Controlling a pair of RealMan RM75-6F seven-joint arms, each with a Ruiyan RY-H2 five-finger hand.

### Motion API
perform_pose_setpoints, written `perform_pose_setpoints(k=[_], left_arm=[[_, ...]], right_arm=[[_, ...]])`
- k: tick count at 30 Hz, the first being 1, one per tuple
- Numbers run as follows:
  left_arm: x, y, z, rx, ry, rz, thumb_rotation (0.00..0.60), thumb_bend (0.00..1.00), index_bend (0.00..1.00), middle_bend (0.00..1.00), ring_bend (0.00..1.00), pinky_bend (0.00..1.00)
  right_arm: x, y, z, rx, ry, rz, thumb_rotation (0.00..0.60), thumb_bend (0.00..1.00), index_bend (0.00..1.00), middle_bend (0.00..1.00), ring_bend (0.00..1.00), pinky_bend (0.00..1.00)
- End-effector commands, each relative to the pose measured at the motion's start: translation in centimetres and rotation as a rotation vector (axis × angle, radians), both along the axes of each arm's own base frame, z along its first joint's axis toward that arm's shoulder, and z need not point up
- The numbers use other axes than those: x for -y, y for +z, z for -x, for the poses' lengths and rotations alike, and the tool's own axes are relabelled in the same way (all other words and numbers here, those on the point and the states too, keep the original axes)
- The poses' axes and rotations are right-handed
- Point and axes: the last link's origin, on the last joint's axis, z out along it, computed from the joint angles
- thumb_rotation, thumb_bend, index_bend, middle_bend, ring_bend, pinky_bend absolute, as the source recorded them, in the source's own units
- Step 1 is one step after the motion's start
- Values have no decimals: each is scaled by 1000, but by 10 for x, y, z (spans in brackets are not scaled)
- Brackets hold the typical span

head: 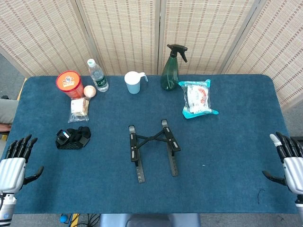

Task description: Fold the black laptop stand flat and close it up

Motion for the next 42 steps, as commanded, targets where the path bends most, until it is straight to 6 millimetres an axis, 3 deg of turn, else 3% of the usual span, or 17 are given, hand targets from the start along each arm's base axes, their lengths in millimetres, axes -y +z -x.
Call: perform_pose_setpoints(k=[1, 12, 20, 23, 29, 42], left_arm=[[0, -1, 0, 0, 3, 2, 600, 235, 68, 17, 9, 15], [1, 0, -1, -3, 6, -1, 600, 235, 68, 17, 9, 14], [0, 0, -3, -5, 2, -2, 600, 234, 68, 17, 9, 14], [1, 0, -4, -6, 3, 1, 600, 235, 68, 17, 9, 14], [0, -1, -5, -7, 5, 3, 600, 235, 68, 17, 9, 14], [1, -1, -4, -10, 16, 4, 600, 235, 69, 17, 9, 14]], right_arm=[[1, 0, 0, 5, 4, 0, 600, 0, 0, 0, 0, 0], [1, -5, -13, 132, 94, -105, 600, 0, 0, 16, 0, 0], [3, -11, -25, 187, 178, -245, 600, 0, 1, 153, 0, 0], [5, -16, -30, 194, 198, -318, 600, 0, 37, 208, 25, 43], [15, -30, -42, 209, 229, -477, 600, 0, 173, 311, 126, 153], [47, -78, -70, 220, 309, -725, 600, 0, 189, 324, 143, 161]])
